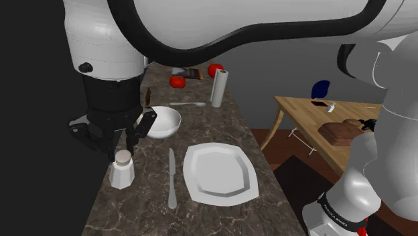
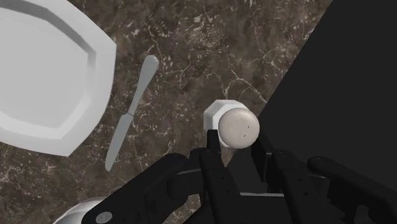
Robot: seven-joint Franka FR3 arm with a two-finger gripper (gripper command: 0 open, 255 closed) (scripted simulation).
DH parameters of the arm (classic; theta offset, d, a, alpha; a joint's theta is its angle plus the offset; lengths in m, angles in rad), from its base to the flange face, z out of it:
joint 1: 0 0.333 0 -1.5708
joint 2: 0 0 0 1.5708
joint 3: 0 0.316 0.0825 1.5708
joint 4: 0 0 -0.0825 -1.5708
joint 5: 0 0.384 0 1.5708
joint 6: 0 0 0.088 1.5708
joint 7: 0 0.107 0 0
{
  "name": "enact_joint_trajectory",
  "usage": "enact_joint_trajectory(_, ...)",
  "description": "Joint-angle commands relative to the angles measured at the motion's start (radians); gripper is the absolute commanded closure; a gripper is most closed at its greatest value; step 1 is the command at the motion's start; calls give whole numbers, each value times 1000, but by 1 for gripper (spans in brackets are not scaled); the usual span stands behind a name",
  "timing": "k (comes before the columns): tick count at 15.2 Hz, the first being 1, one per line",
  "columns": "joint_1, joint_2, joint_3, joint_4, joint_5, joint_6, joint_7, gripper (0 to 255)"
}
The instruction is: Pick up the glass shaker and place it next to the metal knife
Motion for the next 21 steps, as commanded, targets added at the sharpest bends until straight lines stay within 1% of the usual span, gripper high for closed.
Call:
enact_joint_trajectory(1,-3,-2,-1,-29,1,28,-1,255)
enact_joint_trajectory(11,-9,8,-5,-150,-4,157,-1,255)
enact_joint_trajectory(21,-9,41,-13,-238,-19,277,4,255)
